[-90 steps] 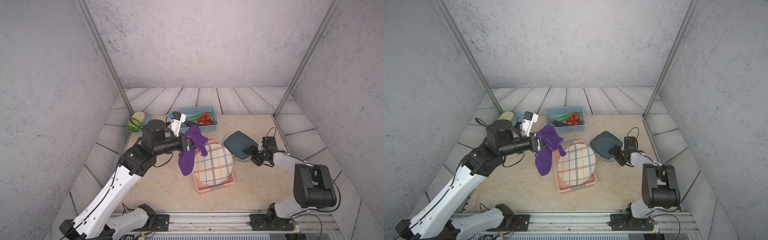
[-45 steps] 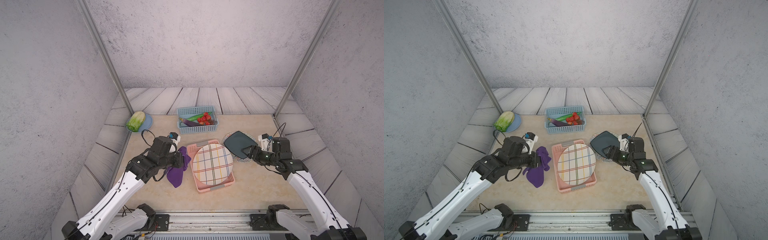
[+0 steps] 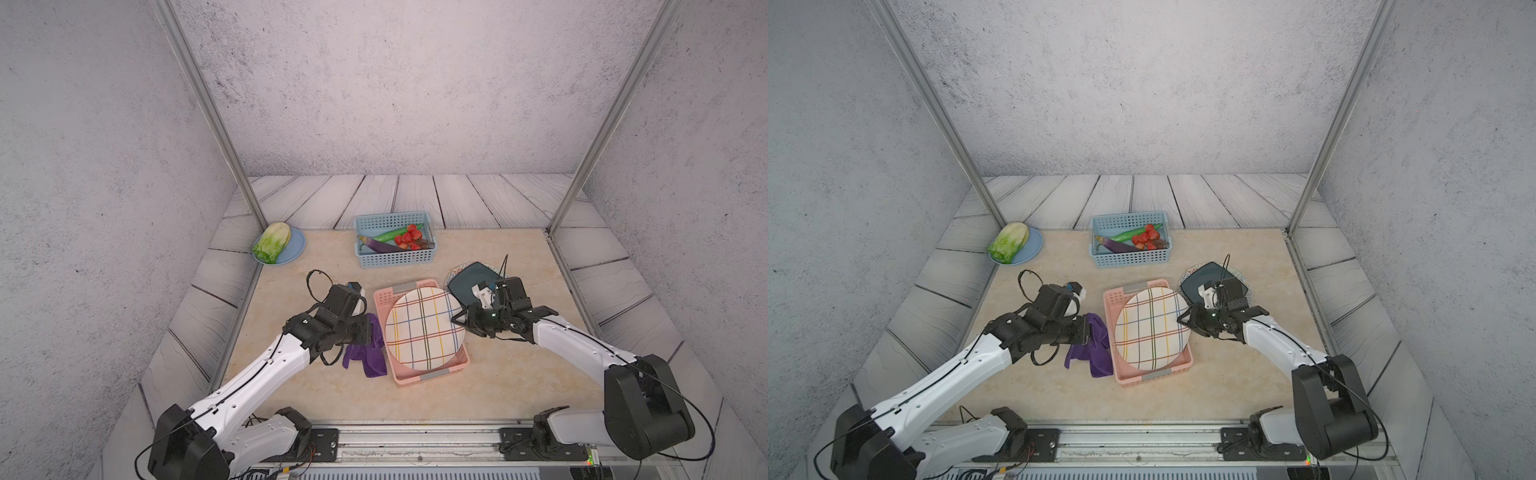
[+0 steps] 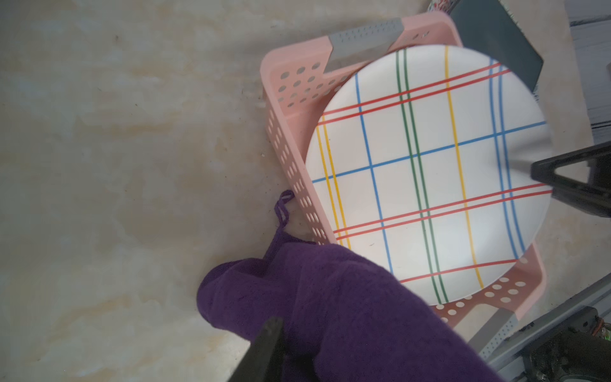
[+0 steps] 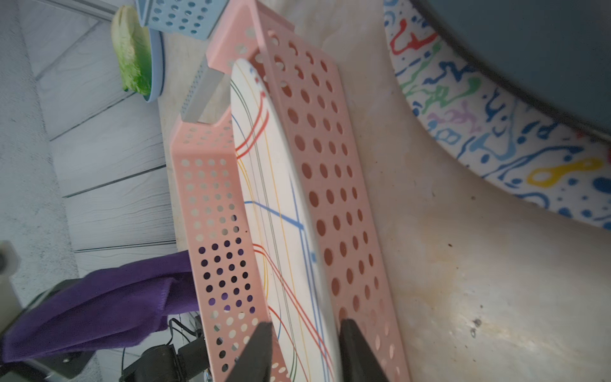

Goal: Wipe the wet plate dry
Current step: Pick up the plate from the bin, then wipe the plate with towel.

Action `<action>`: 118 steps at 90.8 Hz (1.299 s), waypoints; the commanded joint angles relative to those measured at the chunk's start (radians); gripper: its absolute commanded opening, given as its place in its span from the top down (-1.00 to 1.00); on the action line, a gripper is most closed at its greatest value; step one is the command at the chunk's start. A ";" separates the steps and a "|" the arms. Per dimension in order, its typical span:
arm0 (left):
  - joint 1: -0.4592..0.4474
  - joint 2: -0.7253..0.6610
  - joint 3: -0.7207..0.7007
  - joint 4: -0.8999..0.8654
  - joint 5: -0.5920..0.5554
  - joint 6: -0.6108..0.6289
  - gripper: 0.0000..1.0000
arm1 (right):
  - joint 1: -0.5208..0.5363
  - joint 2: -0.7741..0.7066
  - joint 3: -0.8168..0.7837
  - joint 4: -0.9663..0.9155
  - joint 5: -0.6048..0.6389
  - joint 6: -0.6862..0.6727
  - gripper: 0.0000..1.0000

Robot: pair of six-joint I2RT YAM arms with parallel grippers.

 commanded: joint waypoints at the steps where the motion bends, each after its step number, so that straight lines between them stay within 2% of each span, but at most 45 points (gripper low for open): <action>1: 0.004 0.038 -0.052 0.086 0.049 -0.048 1.00 | 0.009 -0.076 0.031 0.022 -0.016 0.004 0.37; 14: -0.004 0.041 -0.070 0.152 0.082 -0.060 1.00 | 0.029 -0.111 -0.010 0.112 -0.088 0.085 0.35; 27: -0.004 0.033 -0.044 0.154 0.090 -0.040 1.00 | 0.088 -0.047 -0.048 0.158 -0.052 0.104 0.08; 35: -0.004 0.014 -0.033 0.143 0.085 -0.037 1.00 | 0.100 0.013 -0.078 0.245 -0.042 0.146 0.05; 38: -0.004 0.003 -0.032 0.139 0.081 -0.039 1.00 | 0.102 0.033 -0.085 0.265 -0.035 0.156 0.09; 49: -0.003 -0.068 -0.030 0.087 0.040 -0.045 1.00 | 0.103 0.078 -0.062 0.227 0.010 0.138 0.50; 58: -0.002 -0.163 -0.002 -0.003 -0.015 -0.035 1.00 | 0.102 0.048 -0.030 0.174 0.024 0.109 0.88; 63: -0.001 -0.227 0.021 -0.034 -0.040 -0.015 1.00 | 0.102 0.012 -0.014 0.152 0.025 0.107 1.00; 75: -0.002 -0.298 0.145 -0.114 -0.050 0.045 1.00 | 0.103 -0.090 0.028 0.112 0.015 0.115 1.00; 89: -0.017 -0.209 0.286 -0.099 0.095 0.109 1.00 | 0.110 -0.179 0.060 0.158 -0.035 0.194 1.00; 100: -0.089 -0.107 0.338 -0.043 0.092 0.119 1.00 | 0.145 -0.251 0.084 0.226 -0.025 0.304 1.00; 118: -0.238 0.055 0.391 0.036 0.035 0.079 1.00 | 0.230 -0.314 0.151 0.331 0.074 0.452 1.00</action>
